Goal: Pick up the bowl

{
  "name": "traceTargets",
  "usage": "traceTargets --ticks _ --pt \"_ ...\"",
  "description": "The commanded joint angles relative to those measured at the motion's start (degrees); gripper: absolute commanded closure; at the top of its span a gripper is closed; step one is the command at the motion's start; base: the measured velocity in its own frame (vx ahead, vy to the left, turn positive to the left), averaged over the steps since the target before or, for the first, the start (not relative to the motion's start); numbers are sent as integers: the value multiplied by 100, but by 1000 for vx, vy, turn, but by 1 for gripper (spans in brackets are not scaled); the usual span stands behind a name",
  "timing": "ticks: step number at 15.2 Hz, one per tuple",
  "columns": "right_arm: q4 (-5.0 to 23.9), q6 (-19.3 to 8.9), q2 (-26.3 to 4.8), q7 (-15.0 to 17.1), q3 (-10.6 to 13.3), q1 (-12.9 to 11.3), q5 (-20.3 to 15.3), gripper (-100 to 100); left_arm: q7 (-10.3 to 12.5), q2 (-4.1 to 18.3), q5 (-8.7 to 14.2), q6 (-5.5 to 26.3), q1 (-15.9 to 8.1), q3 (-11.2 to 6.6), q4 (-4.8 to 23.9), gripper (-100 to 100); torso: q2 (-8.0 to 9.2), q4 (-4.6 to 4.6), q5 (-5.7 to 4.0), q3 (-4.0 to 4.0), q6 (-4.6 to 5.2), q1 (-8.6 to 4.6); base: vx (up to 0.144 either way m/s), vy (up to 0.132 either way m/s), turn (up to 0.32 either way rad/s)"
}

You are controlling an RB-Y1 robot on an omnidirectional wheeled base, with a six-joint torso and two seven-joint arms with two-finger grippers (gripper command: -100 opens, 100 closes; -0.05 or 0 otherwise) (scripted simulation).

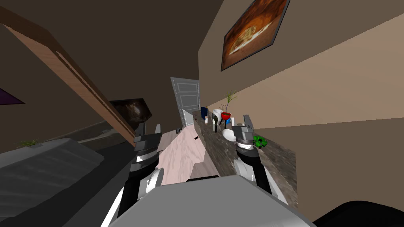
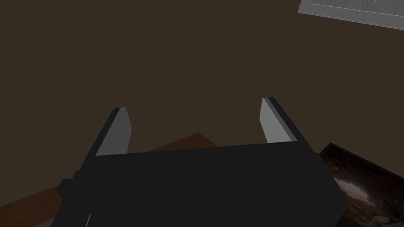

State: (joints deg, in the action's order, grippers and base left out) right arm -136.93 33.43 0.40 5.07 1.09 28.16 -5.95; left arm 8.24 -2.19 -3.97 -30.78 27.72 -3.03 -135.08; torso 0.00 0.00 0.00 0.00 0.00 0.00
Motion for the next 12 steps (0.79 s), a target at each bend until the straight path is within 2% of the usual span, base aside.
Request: traceTargets --ticks 1,4,5,6,7,12 --pt "47 8 -235 -17 -12 -5 -38 -100 0 0 0 0 0 0 0 0 0 0 0 0 0 0 -8 7 3" --pt "161 25 -600 -57 -42 -19 -127 -100 0 0 0 0 0 0 0 0 9 2 1 5 0 5 -27 20 5" --pt "161 25 -628 -57 -42 -19 -127 -100 0 0 0 0 0 0 0 0 11 2 1 6 0 5 -32 21 5" --pt "242 36 -818 -86 -63 -28 -189 -100 0 0 0 0 0 0 0 0 12 3 1 7 0 6 -32 24 9" --pt "242 36 -856 -86 -63 -28 -189 -100 0 0 0 0 0 0 0 0 13 3 1 7 0 7 -27 24 7" --pt "570 76 -1518 -203 -145 -66 -437 -100 0 0 0 0 0 0 0 0 13 3 2 7 0 10 -29 30 14"
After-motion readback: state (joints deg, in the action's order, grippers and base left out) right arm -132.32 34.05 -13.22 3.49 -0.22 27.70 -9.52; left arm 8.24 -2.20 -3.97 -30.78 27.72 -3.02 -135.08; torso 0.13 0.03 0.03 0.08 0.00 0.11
